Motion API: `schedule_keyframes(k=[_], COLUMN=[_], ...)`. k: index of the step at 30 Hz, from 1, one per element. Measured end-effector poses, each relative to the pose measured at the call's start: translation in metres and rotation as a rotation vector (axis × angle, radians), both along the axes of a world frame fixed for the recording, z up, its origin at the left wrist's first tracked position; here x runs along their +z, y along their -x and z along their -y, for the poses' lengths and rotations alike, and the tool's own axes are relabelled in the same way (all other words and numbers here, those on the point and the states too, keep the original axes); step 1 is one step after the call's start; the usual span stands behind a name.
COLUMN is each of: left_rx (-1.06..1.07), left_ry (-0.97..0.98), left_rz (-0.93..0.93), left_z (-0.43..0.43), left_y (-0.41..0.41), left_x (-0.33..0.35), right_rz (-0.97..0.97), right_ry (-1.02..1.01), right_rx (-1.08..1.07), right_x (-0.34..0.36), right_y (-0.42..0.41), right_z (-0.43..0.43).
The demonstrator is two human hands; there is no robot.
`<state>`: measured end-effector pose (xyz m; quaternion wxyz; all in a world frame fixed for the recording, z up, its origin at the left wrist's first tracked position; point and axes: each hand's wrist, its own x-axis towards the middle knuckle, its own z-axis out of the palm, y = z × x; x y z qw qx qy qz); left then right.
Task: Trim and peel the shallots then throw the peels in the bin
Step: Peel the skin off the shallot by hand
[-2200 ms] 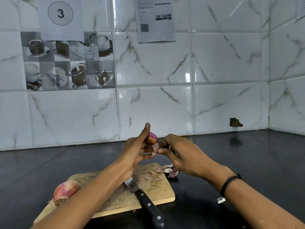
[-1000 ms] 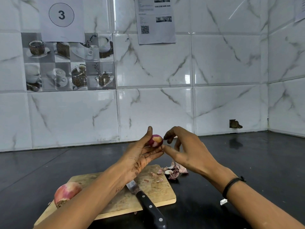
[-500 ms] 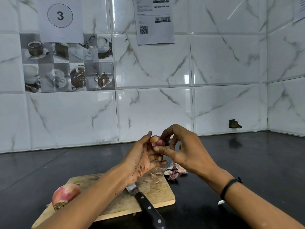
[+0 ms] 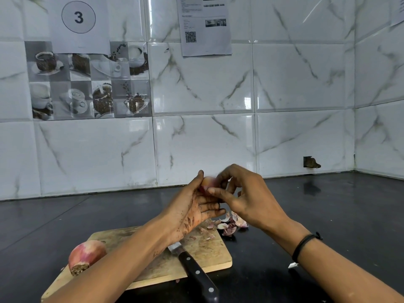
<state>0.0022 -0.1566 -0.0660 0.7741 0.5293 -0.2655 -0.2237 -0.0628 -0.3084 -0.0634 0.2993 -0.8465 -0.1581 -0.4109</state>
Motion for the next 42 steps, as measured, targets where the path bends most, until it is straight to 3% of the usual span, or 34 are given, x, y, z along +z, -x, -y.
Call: schedule_keyframes(k=[4, 10, 19, 25, 31, 36, 42], left_rx=[0.008, 0.019, 0.004, 0.034, 0.051, 0.009, 0.009], left_ry=[-0.013, 0.03, 0.076, 0.105, 0.075, 0.099, 0.124], left_rz=[0.004, -0.027, -0.016, 0.005, 0.01, -0.028, -0.046], left_z=[-0.0004, -0.0022, 0.0004, 0.0032, 0.002, 0.0011, 0.0009], left_y=[-0.0045, -0.0069, -0.0078, -0.0039, -0.0037, -0.0027, -0.0025], left_x=[-0.0018, -0.0007, -0.0004, -0.0002, -0.001, 0.0003, 0.0013], right_rz=[-0.007, -0.01, 0.04, 0.018, 0.028, 0.014, 0.056], right_ry=[0.07, -0.077, -0.025, -0.097, 0.003, -0.096, -0.064], right_rx=[-0.031, 0.051, 0.069, 0.097, 0.049, 0.065, 0.111], right_x=[-0.0023, 0.0, -0.0004, -0.0004, -0.0047, -0.0032, -0.0044], right_y=[-0.0028, 0.0011, 0.0015, 0.0025, -0.003, -0.0006, -0.0005], right_z=[-0.0009, -0.0029, -0.0027, -0.0026, -0.005, -0.0053, -0.0068])
